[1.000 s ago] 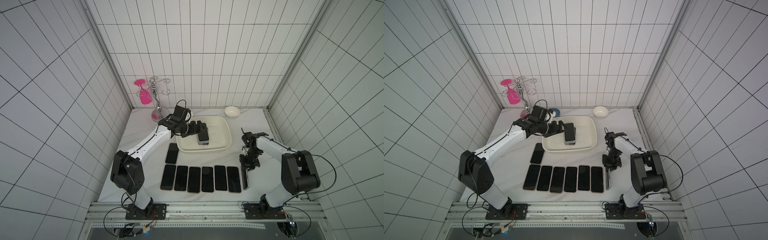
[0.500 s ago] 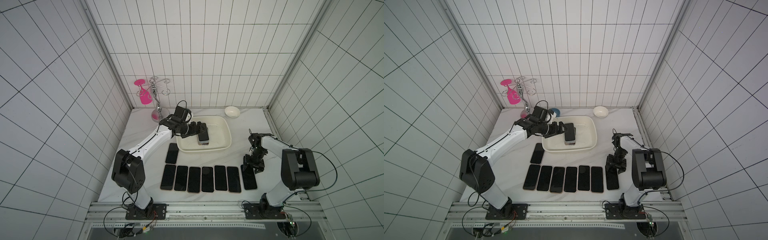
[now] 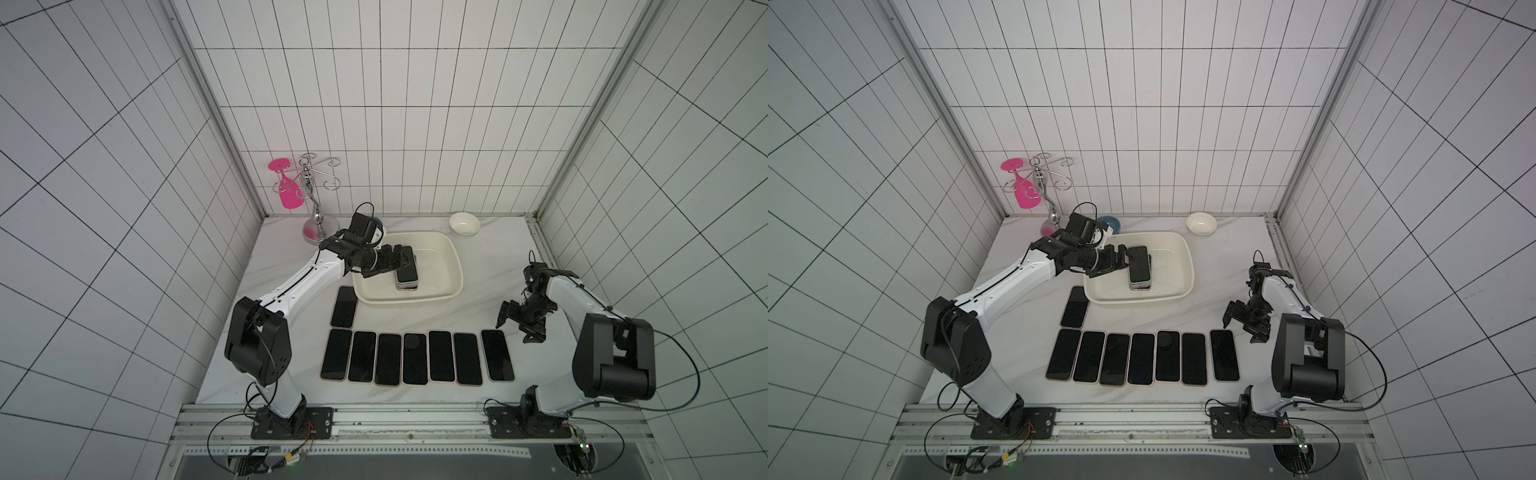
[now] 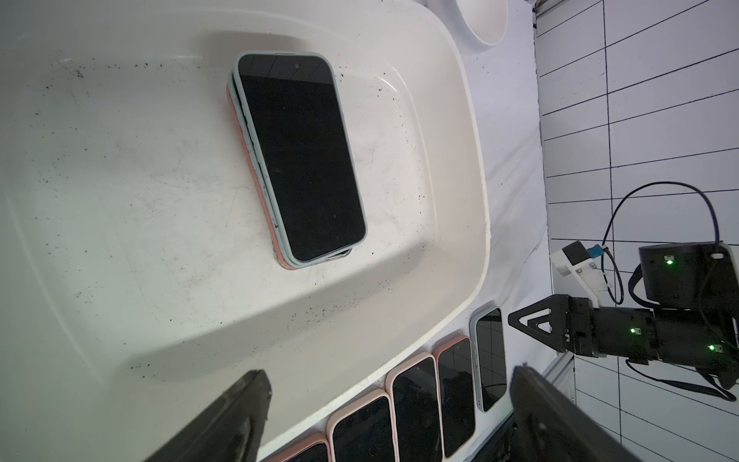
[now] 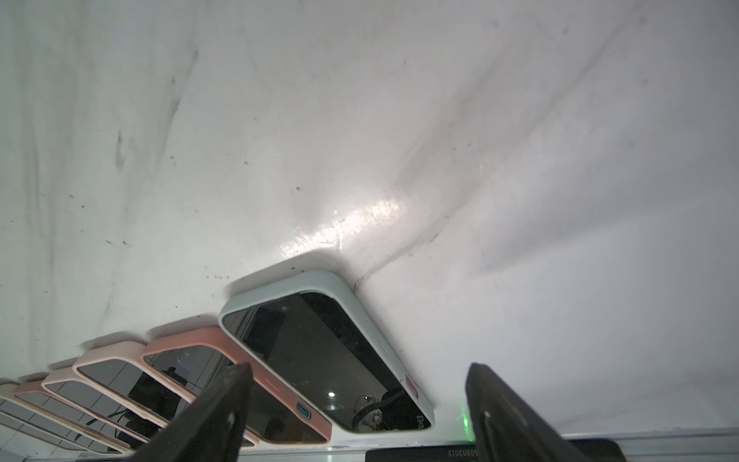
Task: Take the phone out of the storage box
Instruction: Place the phone at the center of the board.
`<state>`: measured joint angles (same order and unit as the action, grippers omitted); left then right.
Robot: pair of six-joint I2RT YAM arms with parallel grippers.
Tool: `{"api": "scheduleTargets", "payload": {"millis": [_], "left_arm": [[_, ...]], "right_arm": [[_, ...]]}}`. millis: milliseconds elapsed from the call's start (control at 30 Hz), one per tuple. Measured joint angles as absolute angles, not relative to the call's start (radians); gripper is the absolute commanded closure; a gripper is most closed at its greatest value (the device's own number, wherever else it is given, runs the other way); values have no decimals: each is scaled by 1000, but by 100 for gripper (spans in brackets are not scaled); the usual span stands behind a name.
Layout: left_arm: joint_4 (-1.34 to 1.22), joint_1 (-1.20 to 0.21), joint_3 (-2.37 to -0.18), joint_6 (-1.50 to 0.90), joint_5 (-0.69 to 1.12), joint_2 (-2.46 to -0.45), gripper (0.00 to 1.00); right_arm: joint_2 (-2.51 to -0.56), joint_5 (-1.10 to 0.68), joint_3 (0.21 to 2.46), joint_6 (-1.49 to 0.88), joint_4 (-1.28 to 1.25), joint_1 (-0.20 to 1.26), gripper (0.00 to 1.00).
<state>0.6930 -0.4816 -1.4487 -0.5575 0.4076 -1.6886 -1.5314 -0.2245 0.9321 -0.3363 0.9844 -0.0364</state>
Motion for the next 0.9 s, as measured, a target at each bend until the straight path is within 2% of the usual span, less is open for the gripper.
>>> {"api": "scheduleTargets", "payload": {"millis": [200, 900], "left_arm": [[692, -482, -1439, -557, 400, -1689, 2], [691, -480, -1402, -557, 393, -1688, 2]], "right_arm": [[-1568, -297, 867, -372, 915, -46, 34], [-1493, -391, 759, -469, 828, -9, 35]]}}
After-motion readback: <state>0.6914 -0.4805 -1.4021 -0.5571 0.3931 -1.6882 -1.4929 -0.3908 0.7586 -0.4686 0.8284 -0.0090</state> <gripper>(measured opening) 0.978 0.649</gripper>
